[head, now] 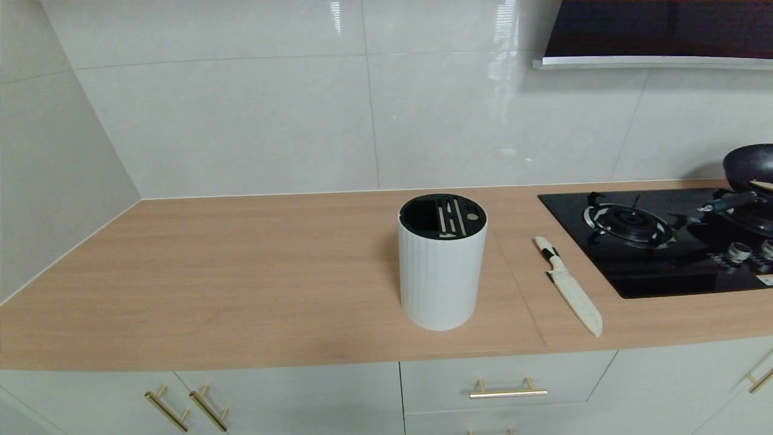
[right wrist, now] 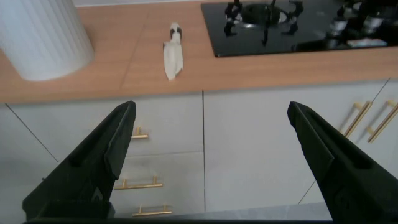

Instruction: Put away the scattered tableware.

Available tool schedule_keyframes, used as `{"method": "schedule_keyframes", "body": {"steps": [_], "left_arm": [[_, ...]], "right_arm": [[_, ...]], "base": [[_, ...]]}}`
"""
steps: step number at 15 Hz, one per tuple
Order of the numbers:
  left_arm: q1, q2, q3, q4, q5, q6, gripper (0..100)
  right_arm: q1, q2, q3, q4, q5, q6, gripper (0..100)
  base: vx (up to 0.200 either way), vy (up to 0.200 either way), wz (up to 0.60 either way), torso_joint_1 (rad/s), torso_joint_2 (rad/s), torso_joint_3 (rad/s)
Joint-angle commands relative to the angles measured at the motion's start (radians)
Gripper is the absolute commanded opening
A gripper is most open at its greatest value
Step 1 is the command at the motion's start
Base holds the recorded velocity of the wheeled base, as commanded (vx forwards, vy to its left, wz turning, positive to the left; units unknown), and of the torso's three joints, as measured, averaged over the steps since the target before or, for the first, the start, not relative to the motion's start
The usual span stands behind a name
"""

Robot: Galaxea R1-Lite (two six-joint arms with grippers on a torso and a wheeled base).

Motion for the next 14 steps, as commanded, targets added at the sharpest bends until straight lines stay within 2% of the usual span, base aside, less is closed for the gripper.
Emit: {"method": "schedule_keyframes", "body": {"steps": [1,6,14], "left_arm": [[0.000,0.002,0.001,0.000,0.001,0.000,100],[0.000,0.002,0.000,0.000,0.001,-0.001,100],[0.000,0.002,0.000,0.000,0.001,-0.001,100]], "right_arm": [[0.000,0.001,0.000,0.000,0.000,-0.001,100],[0.000,0.001,0.000,0.000,0.000,-0.001,100],[0.000,0.001,0.000,-0.002,0.000,0.001,100]], "base": [[0.000,0.000,0.00,0.276,-0.59,-0.305],[0.000,0.000,0.00,0.266,-0.54,-0.277],[0.000,0.000,0.00,0.172,-0.35,-0.179]]}}
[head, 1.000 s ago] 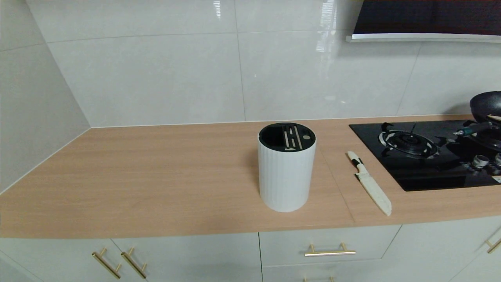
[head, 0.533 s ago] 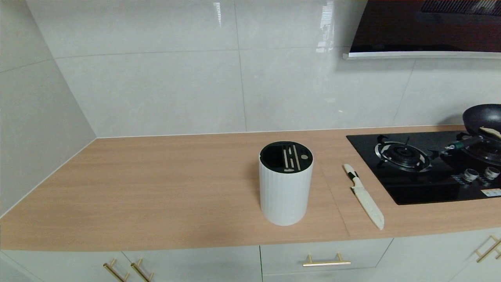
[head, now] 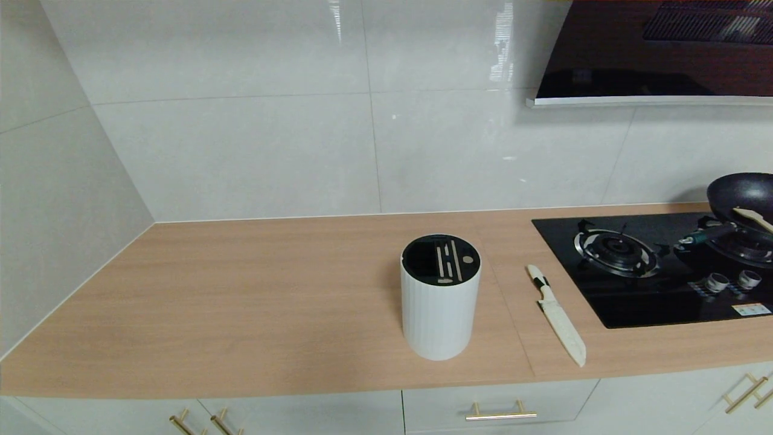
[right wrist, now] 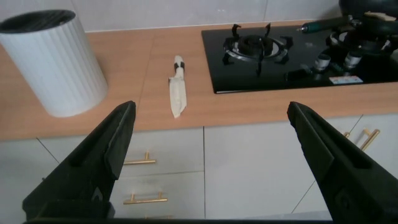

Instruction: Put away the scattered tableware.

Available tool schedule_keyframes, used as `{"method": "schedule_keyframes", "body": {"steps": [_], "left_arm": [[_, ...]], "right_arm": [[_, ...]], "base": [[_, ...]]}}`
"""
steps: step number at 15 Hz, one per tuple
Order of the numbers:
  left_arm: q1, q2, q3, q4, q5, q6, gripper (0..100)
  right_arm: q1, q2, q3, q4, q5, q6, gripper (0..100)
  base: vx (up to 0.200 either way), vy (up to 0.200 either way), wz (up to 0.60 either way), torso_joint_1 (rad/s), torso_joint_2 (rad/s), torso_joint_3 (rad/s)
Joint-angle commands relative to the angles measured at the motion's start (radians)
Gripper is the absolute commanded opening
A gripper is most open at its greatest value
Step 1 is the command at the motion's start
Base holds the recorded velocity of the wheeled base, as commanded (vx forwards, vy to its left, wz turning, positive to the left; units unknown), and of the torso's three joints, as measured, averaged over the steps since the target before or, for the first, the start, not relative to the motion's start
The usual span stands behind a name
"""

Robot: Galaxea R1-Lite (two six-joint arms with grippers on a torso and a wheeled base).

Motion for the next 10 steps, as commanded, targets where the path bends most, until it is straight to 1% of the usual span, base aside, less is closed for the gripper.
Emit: {"method": "schedule_keyframes", "body": {"steps": [1,6,10], "left_arm": [[0.000,0.002,-0.001,-0.001,0.000,-0.001,100],[0.000,0.002,-0.001,-0.001,0.000,-0.001,100],[0.000,0.002,-0.001,-0.001,0.002,-0.001,100]], "right_arm": [[0.000,0.001,0.000,0.000,0.000,0.000,100],[0.000,0.003,0.000,0.000,0.003,-0.004,100],[0.005,0.083,0.000,-0.002,0.003,0.000,100]], "base": [[0.000,0.000,0.00,0.041,-0.06,-0.032],[0.000,0.000,0.00,0.000,0.00,0.000],[0.000,0.000,0.00,0.000,0.00,0.000]]}}
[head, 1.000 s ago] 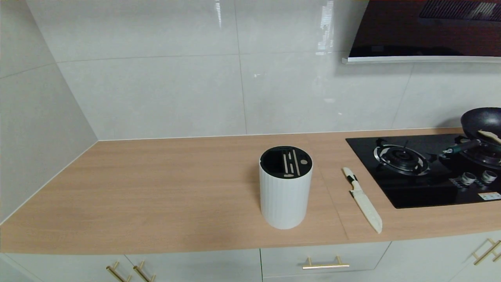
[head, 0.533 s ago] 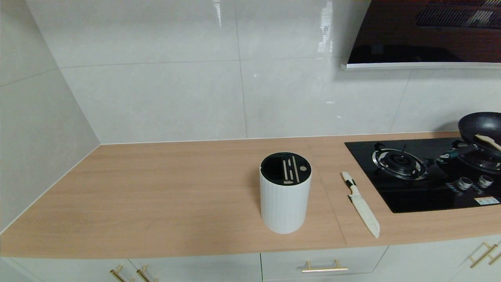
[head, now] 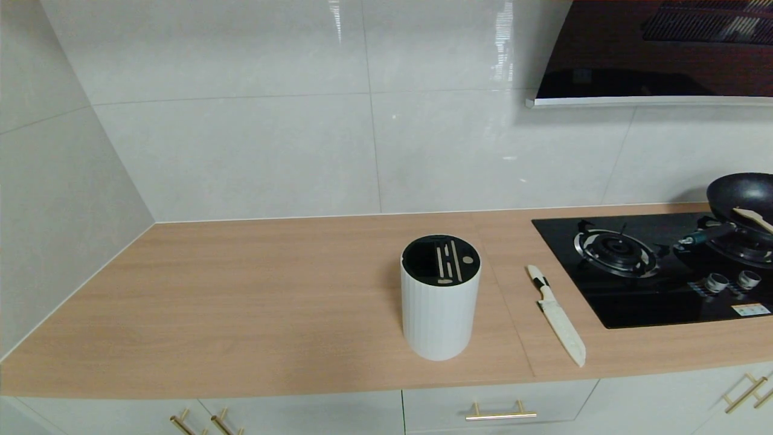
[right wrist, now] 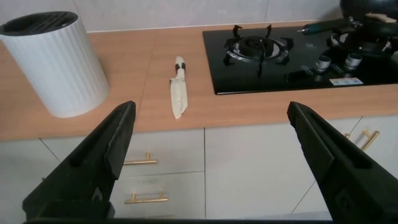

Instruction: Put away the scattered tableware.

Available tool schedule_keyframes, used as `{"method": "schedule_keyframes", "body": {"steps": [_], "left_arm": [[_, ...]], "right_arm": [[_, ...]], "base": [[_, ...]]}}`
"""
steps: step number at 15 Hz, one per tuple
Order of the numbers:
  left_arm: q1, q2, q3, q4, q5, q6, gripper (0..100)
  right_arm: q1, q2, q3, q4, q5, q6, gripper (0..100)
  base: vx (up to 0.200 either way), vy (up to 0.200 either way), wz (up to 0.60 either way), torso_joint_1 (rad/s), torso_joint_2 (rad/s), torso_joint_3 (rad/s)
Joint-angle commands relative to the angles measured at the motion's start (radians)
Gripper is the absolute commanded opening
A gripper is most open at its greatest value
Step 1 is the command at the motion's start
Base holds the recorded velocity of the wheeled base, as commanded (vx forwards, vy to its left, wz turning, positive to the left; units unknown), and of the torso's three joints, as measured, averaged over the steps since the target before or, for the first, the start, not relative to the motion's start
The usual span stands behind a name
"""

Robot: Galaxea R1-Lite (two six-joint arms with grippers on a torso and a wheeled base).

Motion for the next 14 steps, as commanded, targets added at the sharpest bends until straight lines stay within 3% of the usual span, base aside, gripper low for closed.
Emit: {"method": "schedule_keyframes", "body": {"steps": [1,4,9,11,14], "left_arm": [[0.000,0.002,0.000,0.001,0.002,0.000,100],[0.000,0.002,0.000,0.001,0.000,0.000,100],[0.000,0.002,0.001,0.001,0.002,0.000,100],[0.000,0.002,0.000,0.001,0.000,0.000,100],[0.000,0.002,0.000,0.000,0.000,0.000,100]], "right_arm": [[0.003,0.005,0.000,-0.004,0.002,-0.005,100],[0.013,0.101,-0.164,0.000,0.037,0.007,100],[0.023,0.772,-0.394,-0.030,0.090,0.013,100],[0.079,1.011,-0.425,-0.162,0.090,0.035,100],[0.132,1.347,-0.434,-0.478,0.049,0.058,100]], "base": [[0.000,0.000,0.00,0.000,0.00,0.000],[0.000,0.000,0.00,0.000,0.00,0.000],[0.000,0.000,0.00,0.000,0.00,0.000],[0.000,0.000,0.00,0.000,0.00,0.000],[0.000,0.000,0.00,0.000,0.00,0.000]]}}
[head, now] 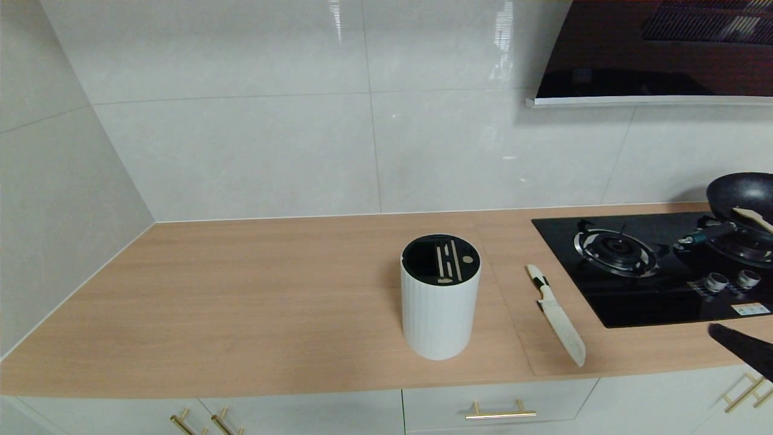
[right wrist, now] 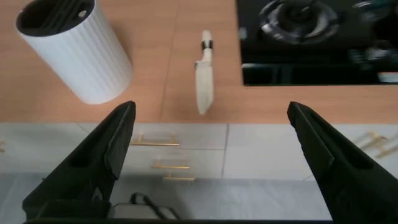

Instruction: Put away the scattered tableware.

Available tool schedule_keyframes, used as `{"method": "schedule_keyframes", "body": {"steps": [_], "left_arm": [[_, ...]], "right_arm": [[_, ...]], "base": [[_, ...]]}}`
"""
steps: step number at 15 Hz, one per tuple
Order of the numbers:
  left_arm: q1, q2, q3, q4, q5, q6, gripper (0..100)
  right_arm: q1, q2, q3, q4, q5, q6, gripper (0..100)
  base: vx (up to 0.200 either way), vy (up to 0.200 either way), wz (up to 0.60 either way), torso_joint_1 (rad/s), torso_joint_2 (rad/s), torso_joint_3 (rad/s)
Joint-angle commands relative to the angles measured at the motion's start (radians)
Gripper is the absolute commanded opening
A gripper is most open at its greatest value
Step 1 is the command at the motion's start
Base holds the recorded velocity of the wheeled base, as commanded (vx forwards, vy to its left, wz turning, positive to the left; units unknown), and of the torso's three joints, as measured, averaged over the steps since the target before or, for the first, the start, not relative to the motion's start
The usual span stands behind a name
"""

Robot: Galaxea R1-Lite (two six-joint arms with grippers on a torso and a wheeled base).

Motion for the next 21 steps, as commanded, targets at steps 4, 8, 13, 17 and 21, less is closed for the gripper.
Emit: {"method": "schedule_keyframes", "body": {"steps": [4,8,13,17,21], "left_arm": [[0.000,0.002,-0.001,0.001,0.000,0.000,100],[0.000,0.002,-0.001,-0.001,0.000,0.000,100],[0.000,0.002,-0.001,0.001,0.000,0.000,100],[0.000,0.002,-0.001,-0.001,0.000,0.000,100],[0.000,0.002,-0.001,0.001,0.000,0.000,100]], "right_arm": [[0.086,0.818,-0.143,-0.449,-0.126,0.009,100],[0.094,1.021,-0.196,-0.584,-0.126,-0.014,100],[0.138,1.179,-0.276,-0.608,-0.115,-0.021,100],[0.148,1.311,-0.331,-0.689,-0.118,-0.032,100],[0.135,1.383,-0.419,-0.691,-0.118,-0.035,100]], "base": [[0.000,0.000,0.00,0.000,0.00,0.000],[0.000,0.000,0.00,0.000,0.00,0.000],[0.000,0.000,0.00,0.000,0.00,0.000],[0.000,0.000,0.00,0.000,0.00,0.000],[0.000,0.000,0.00,0.000,0.00,0.000]]}}
